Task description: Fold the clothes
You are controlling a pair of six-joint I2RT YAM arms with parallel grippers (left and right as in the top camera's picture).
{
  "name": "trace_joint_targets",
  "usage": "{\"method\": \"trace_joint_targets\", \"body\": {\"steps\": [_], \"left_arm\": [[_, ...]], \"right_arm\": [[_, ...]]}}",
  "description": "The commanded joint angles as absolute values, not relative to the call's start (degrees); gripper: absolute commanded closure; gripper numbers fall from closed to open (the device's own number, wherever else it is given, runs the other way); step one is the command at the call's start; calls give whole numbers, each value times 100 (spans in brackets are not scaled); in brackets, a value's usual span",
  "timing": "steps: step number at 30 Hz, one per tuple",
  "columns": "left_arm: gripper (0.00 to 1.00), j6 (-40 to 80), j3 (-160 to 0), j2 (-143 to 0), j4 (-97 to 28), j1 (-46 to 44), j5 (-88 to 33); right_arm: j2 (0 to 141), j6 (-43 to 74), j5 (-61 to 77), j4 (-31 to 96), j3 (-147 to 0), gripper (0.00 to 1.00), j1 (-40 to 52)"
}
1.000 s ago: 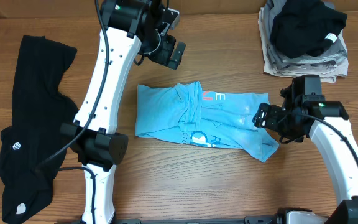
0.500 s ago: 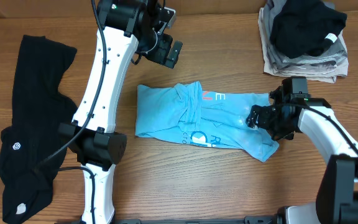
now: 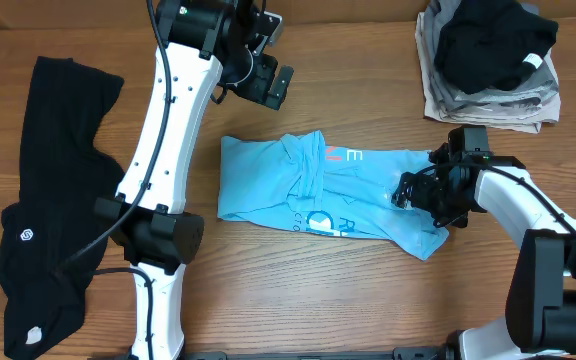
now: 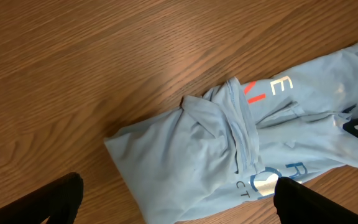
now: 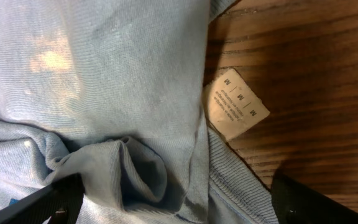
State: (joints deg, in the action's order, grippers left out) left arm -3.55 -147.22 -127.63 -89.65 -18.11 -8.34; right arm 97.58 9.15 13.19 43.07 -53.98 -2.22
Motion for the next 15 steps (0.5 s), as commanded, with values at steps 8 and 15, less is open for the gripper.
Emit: {"method": "trace_joint_targets", "body": {"steps": [8, 15], "left_arm": [[0, -475, -14833, -12739, -8976, -1785, -703], [0, -475, -14833, -12739, -8973, -1785, -703]], "right_arm": [[9915, 921, 1389, 3900, -5083, 9, -231], [9915, 1146, 1468, 3763, -5081, 30, -89]]}}
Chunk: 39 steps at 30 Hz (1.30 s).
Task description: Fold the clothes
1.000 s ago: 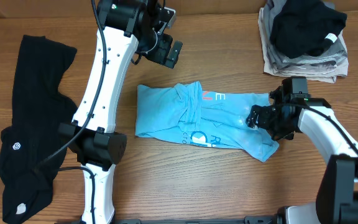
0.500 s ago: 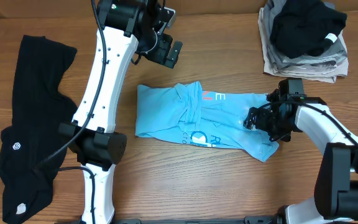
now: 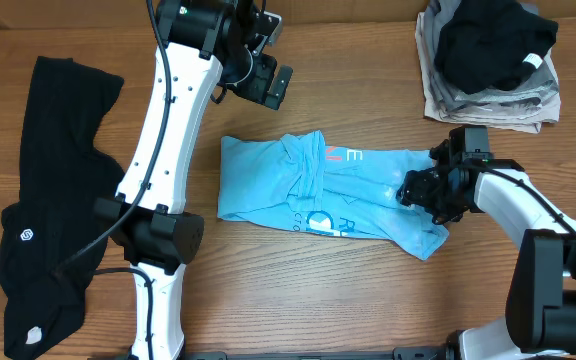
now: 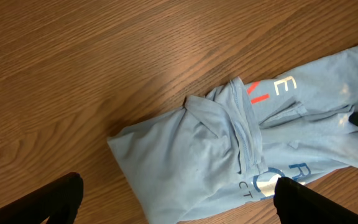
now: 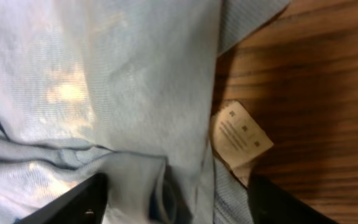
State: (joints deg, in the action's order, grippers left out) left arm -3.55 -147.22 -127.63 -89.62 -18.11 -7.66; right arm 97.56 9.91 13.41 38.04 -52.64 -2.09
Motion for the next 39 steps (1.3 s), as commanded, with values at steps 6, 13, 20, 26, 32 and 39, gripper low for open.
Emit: {"method": "trace_joint_targets", "body": {"steps": [6, 13, 20, 26, 32, 39], "left_arm": [[0, -475, -14833, -12739, -8978, -1785, -698], [0, -473, -14833, -12739, -8978, -1785, -429], [0, -473, -14833, -12739, -8969, -1586, -233], [0, -473, -14833, -12739, -8969, -1295, -233], [0, -473, -14833, -12739, -8965, -1004, -233], [0, -473, -14833, -12739, -8794, -666, -235]], "right_arm": [[9915, 1358, 1468, 3756, -5026, 67, -5], [9902, 1505, 1492, 3879, -5085, 96, -432], [9699, 738, 1608, 5046, -5749, 96, -1640], [9618, 161, 1743, 6112, -6600, 96, -2036], [9609, 143, 2318, 6772, -7669, 96, -1367], [9612, 1046, 2200, 6471, -8460, 96, 602]]}}
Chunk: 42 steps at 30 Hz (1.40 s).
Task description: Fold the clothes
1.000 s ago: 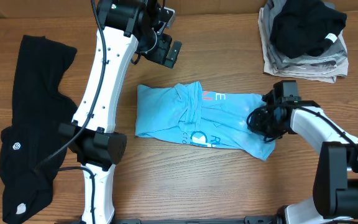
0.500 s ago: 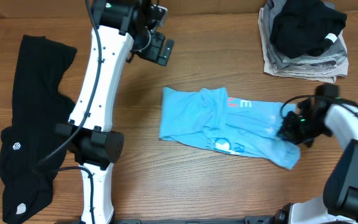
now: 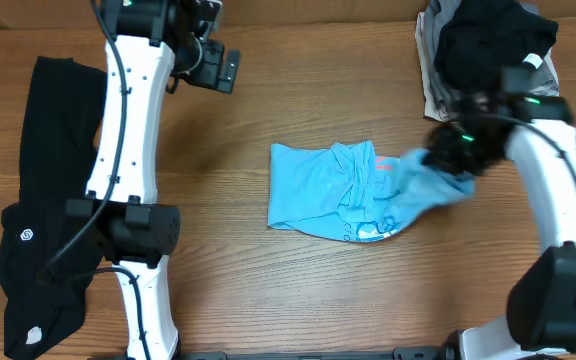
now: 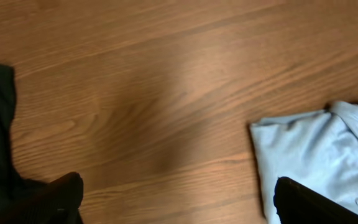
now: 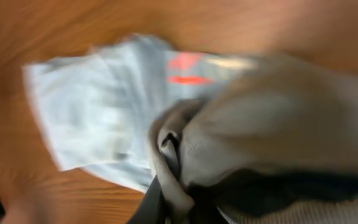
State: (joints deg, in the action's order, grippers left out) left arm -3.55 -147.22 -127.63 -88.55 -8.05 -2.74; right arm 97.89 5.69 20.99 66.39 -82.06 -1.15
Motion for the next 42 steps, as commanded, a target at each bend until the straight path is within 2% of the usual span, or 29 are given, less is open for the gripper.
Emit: {"method": "trace_joint_targets", "body": {"steps": [1, 9, 10, 11, 12, 13, 14, 15, 16, 18, 26, 28, 37, 39, 42], "left_arm": [[0, -473, -14833, -12739, -8757, -613, -235], [0, -473, -14829, -12798, -8562, -248, -257], [0, -473, -14829, -12818, -8565, -228, -259], [0, -473, -14824, -12853, -8562, -220, -257], [0, -473, -14824, -12901, -8562, -211, -257], [0, -473, -14824, -12921, -8562, -211, -257], [0, -473, -14824, -12971, -8562, -211, -257], [0, -473, -14824, -13004, -8565, -211, -257], [0, -473, -14824, -13054, -8567, -211, -257], [0, -473, -14824, -13131, -8567, -211, -257], [0, -471, -14824, -13251, -8545, -215, -298], [0, -473, -14824, -13251, -8538, -215, -296], [0, -473, -14824, -13251, -8458, -187, -294], [0, -473, -14824, -13251, -8433, -187, -294], [0, -473, -14824, -13251, -8433, -183, -292]], "right_arm": [[9612, 1238, 2134, 6274, -8462, 96, 919], [10267, 2086, 1343, 4930, -8462, 96, 3026], [10414, 2088, 1352, 4797, -8462, 92, 3179], [10558, 2091, 1354, 4683, -8462, 83, 3315], [10735, 2091, 1358, 4571, -8462, 67, 3487], [10785, 2088, 1365, 4547, -8462, 59, 3538], [10857, 2088, 1374, 4530, -8462, 39, 3625], [10868, 2091, 1376, 4534, -8462, 26, 3664], [10866, 2091, 1376, 4545, -8466, 21, 3682], [10812, 2108, 1376, 4700, -8591, 17, 3675], [10702, 1973, 1192, 6036, -9706, 16, 3258], [10702, 1953, 1096, 6193, -9725, 20, 3173], [10739, 1953, 961, 6335, -8877, 36, 3135], [10739, 1953, 1020, 6143, -8615, 41, 3175], [10739, 1953, 1142, 5931, -8350, 56, 3227]]}}
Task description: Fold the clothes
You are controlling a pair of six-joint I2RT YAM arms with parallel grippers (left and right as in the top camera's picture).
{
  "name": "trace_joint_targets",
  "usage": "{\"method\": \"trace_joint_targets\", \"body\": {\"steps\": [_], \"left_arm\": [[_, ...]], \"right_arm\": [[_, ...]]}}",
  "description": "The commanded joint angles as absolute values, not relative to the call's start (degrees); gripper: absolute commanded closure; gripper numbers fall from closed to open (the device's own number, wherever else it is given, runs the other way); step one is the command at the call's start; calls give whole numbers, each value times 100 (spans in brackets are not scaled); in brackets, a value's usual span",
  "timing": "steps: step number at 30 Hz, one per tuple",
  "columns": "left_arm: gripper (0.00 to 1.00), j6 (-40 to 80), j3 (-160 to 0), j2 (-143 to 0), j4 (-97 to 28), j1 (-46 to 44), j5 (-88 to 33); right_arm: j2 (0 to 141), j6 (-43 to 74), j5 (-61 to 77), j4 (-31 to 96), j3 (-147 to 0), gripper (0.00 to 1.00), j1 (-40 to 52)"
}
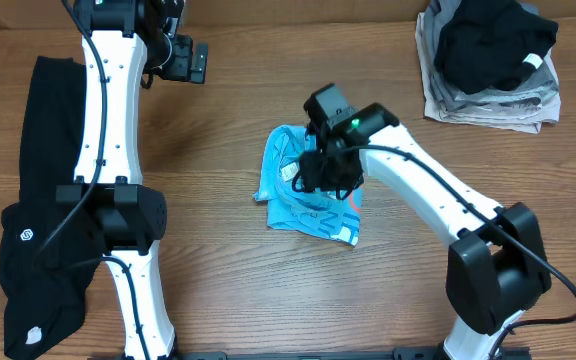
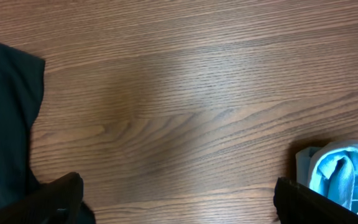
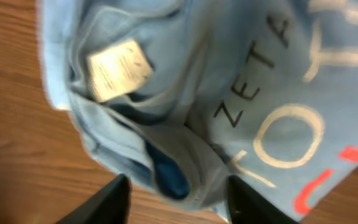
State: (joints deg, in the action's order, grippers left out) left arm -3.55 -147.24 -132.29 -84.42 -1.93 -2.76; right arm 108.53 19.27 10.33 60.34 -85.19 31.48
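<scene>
A light blue T-shirt (image 1: 308, 195) lies folded into a small, rumpled bundle at the table's middle, printed side up. Its white label (image 3: 118, 68) and lettering show in the right wrist view. My right gripper (image 1: 320, 172) hangs low over the bundle's top. Its fingers (image 3: 115, 200) stand apart and open, with a loose fold of blue cloth (image 3: 185, 168) lying between them. My left gripper (image 1: 180, 60) is far off at the back left, open over bare wood (image 2: 179, 202) with nothing in it. The shirt's edge (image 2: 340, 171) shows at the lower right of the left wrist view.
A black garment (image 1: 43, 200) lies spread along the table's left side, and its edge (image 2: 8, 118) shows in the left wrist view. At the back right corner a stack of folded clothes (image 1: 488, 55) has a black piece on top. The table (image 1: 218, 290) is brown wood.
My right gripper was shut on the shirt's right end, lifted at the right. It is now open over the middle, and that end lies folded over the rest. The left gripper has moved further left.
The shirt first lay as a long strip, with my right gripper open at its right end and the left gripper hovering behind it. The right gripper narrowed on that end, then held it lifted. Now the shirt is a compact bundle, let go, and the left arm is further left.
</scene>
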Motion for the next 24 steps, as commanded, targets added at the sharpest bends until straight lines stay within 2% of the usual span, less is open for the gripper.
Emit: {"method": "trace_joint_targets", "body": {"steps": [1, 4, 5, 14, 15, 17, 19, 21, 24], "left_arm": [[0, -473, -14824, -13251, -8431, -169, -290], [0, -473, -14824, -13251, -8412, -126, -292], [0, -473, -14824, -13251, -8401, -115, -292], [0, -471, -14824, -13251, -8259, -23, -292], [0, -471, -14824, -13251, -8243, 1, -296], [0, -471, -14824, -13251, -8232, 40, -296], [0, -471, -14824, -13253, -8239, 51, -296], [0, -471, -14824, -13253, -8235, 51, -296], [0, -471, -14824, -13253, -8224, 58, -296]], "right_arm": [[10739, 1955, 1179, 5902, -8311, 65, 3256], [10737, 1955, 1332, 5828, -8311, 93, 3389], [10737, 1953, 1406, 5778, -8329, 96, 3448], [10739, 2108, 1852, 4792, -8342, 96, 4445], [10739, 2108, 1852, 4733, -8342, 87, 4547], [10739, 2108, 1855, 4676, -8342, 59, 4716], [10737, 2106, 1859, 4724, -8342, 44, 4805], [10737, 2106, 1852, 4897, -8396, 37, 4814], [10735, 2110, 1603, 5227, -8595, 35, 4611]]}}
